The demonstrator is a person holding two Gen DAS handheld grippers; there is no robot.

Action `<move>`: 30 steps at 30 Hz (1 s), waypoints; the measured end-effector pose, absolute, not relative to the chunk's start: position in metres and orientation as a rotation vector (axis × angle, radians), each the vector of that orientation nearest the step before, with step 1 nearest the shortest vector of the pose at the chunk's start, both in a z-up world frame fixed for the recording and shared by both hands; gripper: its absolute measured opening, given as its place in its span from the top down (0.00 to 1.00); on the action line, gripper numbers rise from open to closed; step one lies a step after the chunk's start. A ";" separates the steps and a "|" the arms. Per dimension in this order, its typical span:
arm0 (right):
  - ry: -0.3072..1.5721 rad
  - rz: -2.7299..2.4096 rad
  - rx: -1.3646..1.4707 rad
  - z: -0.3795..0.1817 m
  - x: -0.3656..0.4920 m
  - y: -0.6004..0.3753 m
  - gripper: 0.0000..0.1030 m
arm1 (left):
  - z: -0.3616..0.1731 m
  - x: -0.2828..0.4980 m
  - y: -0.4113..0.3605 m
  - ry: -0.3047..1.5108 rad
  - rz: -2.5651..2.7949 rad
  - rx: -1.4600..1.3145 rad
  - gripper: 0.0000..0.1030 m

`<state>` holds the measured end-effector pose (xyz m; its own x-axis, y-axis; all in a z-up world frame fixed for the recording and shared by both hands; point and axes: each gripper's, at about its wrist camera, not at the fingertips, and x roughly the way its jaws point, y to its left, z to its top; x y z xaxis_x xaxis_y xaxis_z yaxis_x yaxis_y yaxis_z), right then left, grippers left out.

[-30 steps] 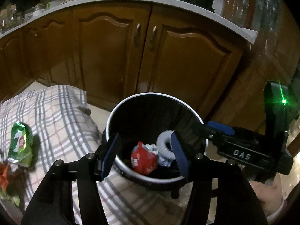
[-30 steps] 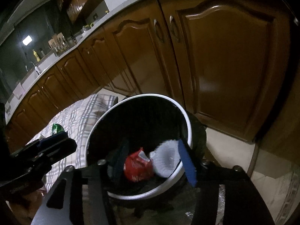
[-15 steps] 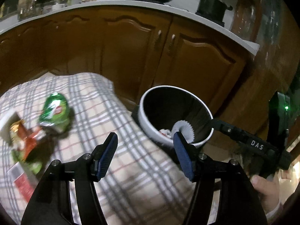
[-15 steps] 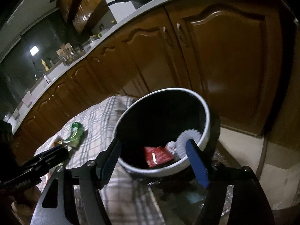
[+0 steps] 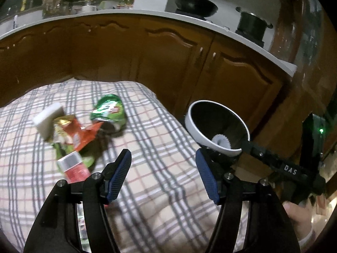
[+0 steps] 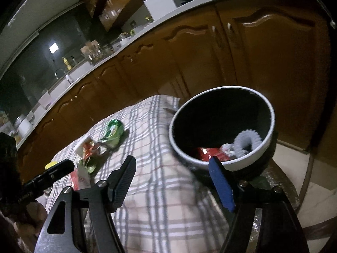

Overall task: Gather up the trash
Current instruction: 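Carry both items over the black bin and open both tools, then grasp green milk carton with left tool while right tool grasps white red-printed carton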

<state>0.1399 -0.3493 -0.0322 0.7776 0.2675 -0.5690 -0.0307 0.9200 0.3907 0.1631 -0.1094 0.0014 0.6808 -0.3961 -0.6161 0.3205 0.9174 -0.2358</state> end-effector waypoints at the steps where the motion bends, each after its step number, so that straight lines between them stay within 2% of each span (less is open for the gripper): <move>1: 0.666 0.172 0.372 -0.032 0.139 -0.345 0.29 | 0.002 0.161 -0.105 0.714 -0.396 -0.115 0.37; 13: 0.671 0.238 0.333 -0.030 0.123 -0.305 0.29 | -0.002 0.136 -0.051 0.711 -0.306 -0.157 0.33; 26: 0.704 0.341 0.275 -0.034 0.121 -0.248 0.29 | -0.021 0.112 0.004 0.746 -0.426 -0.074 0.28; 29: 0.712 0.372 0.258 -0.034 0.124 -0.232 0.29 | -0.030 0.109 0.005 0.766 -0.501 -0.001 0.25; 30: 0.716 0.384 0.257 -0.034 0.125 -0.227 0.29 | -0.033 0.109 0.005 0.773 -0.550 0.023 0.21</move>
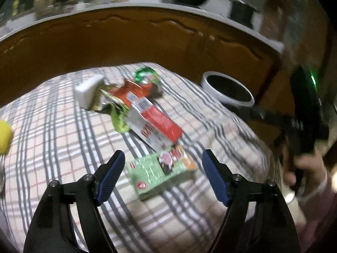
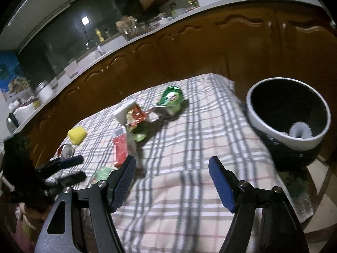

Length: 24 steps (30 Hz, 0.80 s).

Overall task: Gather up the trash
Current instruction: 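Grasp green milk carton with left tool while right tool grasps white red-printed carton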

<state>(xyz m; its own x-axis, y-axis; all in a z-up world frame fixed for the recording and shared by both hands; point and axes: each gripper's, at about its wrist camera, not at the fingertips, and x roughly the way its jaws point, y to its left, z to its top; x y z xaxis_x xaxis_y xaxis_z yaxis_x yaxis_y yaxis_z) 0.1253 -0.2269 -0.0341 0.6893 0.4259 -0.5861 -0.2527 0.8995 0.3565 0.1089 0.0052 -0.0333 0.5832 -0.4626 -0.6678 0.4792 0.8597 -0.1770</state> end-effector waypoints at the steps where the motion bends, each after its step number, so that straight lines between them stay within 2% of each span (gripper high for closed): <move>1: 0.719 0.393 0.257 -0.034 0.126 -0.223 0.29 | -0.035 0.109 0.005 0.773 -0.567 0.039 0.18; 7: 0.753 0.472 0.258 -0.036 0.143 -0.195 0.29 | -0.050 0.123 0.004 0.789 -0.626 0.152 0.14; 15: 0.802 0.521 0.234 -0.044 0.166 -0.169 0.29 | -0.075 0.145 -0.009 0.859 -0.730 0.201 0.14; 17: 0.809 0.524 0.229 -0.045 0.169 -0.166 0.30 | -0.079 0.147 -0.015 0.860 -0.724 0.222 0.19; 18: 0.813 0.525 0.226 -0.046 0.171 -0.165 0.30 | -0.080 0.146 -0.016 0.855 -0.730 0.221 0.34; 19: 0.815 0.527 0.222 -0.046 0.173 -0.164 0.30 | -0.080 0.146 -0.017 0.854 -0.738 0.216 0.39; 24: 0.821 0.543 0.203 -0.047 0.180 -0.157 0.30 | -0.078 0.131 -0.009 0.840 -0.709 0.203 0.44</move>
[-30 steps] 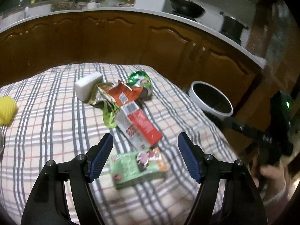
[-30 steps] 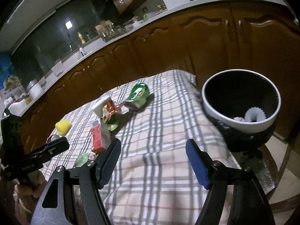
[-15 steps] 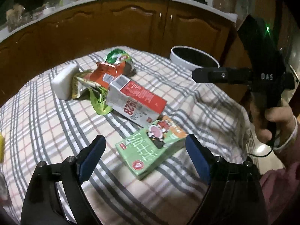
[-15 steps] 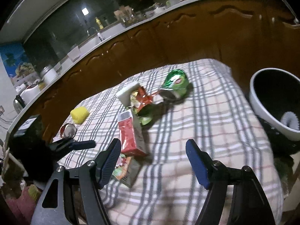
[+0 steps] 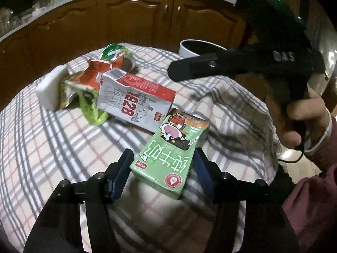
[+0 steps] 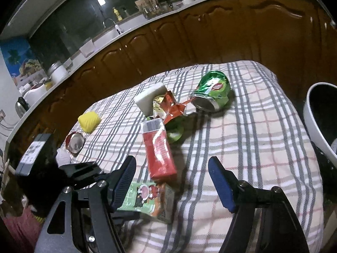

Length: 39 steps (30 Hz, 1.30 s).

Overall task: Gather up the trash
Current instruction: 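Grasp green milk carton with left tool while right tool grasps white red-printed carton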

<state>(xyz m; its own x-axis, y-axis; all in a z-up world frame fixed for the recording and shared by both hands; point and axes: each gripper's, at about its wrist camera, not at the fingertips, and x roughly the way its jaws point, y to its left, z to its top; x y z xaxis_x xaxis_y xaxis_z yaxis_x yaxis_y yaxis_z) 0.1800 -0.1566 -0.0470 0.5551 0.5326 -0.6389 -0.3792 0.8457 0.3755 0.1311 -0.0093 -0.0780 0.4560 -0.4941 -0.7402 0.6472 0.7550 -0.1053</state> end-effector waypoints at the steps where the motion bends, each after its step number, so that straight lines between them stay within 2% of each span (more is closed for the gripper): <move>1: 0.825 0.546 0.198 -0.049 0.183 -0.154 0.30 | -0.079 0.128 -0.007 0.842 -0.692 0.202 0.44; 11: 0.867 0.623 0.168 -0.061 0.198 -0.125 0.30 | -0.077 0.112 0.050 0.891 -0.459 0.001 0.44; 21: 0.893 0.704 0.149 -0.067 0.209 -0.083 0.30 | -0.069 0.093 0.068 0.879 -0.384 -0.003 0.44; 25: 0.929 0.702 0.153 -0.078 0.217 -0.071 0.35 | -0.064 0.094 0.073 0.865 -0.345 -0.024 0.43; 26: 0.922 0.701 0.150 -0.078 0.218 -0.070 0.35 | -0.063 0.094 0.073 0.861 -0.341 -0.022 0.42; 28: 0.919 0.695 0.136 -0.076 0.219 -0.066 0.35 | -0.062 0.100 0.071 0.858 -0.335 -0.016 0.28; 33: 0.916 0.689 0.098 -0.076 0.220 -0.058 0.38 | -0.064 0.101 0.058 0.843 -0.329 0.044 0.27; 35: 0.915 0.683 0.071 -0.076 0.219 -0.055 0.39 | -0.067 0.100 0.051 0.852 -0.341 0.060 0.28; 37: 0.914 0.685 0.053 -0.074 0.217 -0.053 0.49 | -0.072 0.099 0.046 0.859 -0.335 0.093 0.47; 39: 0.915 0.688 0.043 -0.073 0.216 -0.052 0.50 | -0.074 0.095 0.046 0.857 -0.330 0.108 0.49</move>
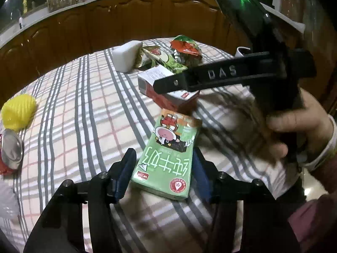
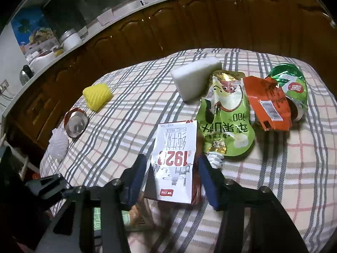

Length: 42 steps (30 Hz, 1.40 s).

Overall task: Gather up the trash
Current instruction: 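Grasp green milk carton with left tool while right tool grasps white red-printed carton, then carry both cartons over the black bin and open both tools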

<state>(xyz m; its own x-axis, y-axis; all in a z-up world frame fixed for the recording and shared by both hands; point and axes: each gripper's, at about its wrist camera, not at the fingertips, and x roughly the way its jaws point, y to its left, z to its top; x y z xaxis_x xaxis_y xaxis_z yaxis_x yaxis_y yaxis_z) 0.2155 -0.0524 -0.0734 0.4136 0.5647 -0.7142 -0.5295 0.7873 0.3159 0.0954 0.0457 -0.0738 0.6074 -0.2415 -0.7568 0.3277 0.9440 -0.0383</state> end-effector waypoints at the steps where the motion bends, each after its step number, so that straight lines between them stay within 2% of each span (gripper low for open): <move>1: 0.915 0.690 0.038 -0.073 0.215 -0.052 0.50 | -0.073 0.094 0.047 0.855 -0.328 0.108 0.49; 9: 0.924 0.687 -0.017 -0.081 0.215 -0.041 0.49 | -0.058 0.090 0.085 0.835 -0.200 -0.037 0.51; 12: 0.930 0.692 -0.023 -0.081 0.215 -0.040 0.47 | -0.056 0.096 0.097 0.843 -0.134 -0.102 0.55; 20: 0.888 0.697 0.004 -0.071 0.203 -0.053 0.51 | -0.048 0.100 0.098 0.822 -0.083 -0.171 0.56; 30: 0.743 0.566 0.210 -0.026 0.168 -0.179 0.52 | -0.028 0.132 0.004 0.781 -0.274 -0.102 0.56; 42: 0.688 0.329 0.339 -0.027 0.160 -0.306 0.53 | -0.011 0.169 -0.110 0.755 -0.432 -0.024 0.56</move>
